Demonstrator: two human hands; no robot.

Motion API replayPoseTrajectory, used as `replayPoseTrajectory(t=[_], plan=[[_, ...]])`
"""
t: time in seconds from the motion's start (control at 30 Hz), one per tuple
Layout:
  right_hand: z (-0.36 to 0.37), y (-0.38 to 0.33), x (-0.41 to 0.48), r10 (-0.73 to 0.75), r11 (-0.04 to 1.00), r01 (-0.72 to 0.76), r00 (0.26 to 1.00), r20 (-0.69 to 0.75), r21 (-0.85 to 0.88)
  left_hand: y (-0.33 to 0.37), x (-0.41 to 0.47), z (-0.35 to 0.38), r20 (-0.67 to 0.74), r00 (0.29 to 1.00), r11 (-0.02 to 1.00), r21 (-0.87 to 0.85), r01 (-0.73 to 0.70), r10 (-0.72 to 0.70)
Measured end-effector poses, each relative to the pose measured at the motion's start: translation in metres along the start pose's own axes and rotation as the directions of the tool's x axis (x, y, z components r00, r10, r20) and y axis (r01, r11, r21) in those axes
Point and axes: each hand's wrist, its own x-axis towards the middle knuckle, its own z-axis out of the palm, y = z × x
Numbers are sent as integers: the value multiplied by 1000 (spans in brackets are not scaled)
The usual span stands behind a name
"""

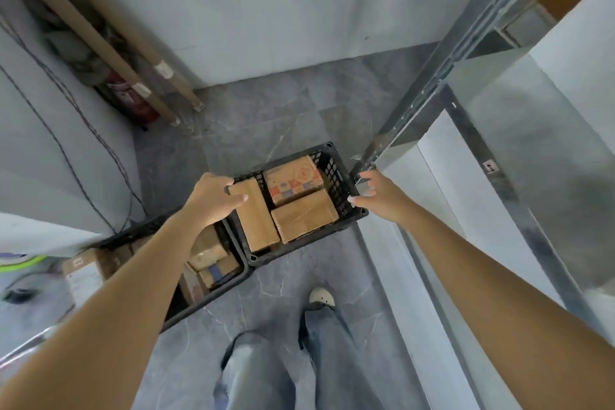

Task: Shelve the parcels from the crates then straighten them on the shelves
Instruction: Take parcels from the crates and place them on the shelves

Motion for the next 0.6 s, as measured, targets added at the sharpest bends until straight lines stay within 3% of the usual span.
replayPoseTrajectory(t=[0.2, 0.4, 0.5, 0.6], plan=[[54, 63, 130, 61, 998, -58, 995, 82, -38, -18, 107, 113, 115, 984, 989, -50, 142, -135], [155, 143, 269, 152, 984, -144, 986, 74, -102, -46, 224, 251, 171, 952, 958, -92, 272, -254], [203, 181, 319, 199, 978, -196, 979, 46, -69, -69, 264, 306, 117, 940, 928, -161, 335, -319], [221, 203, 338, 205, 979, -206, 978, -32, -13, -76, 278, 333, -38, 948, 936, -178, 305, -316]])
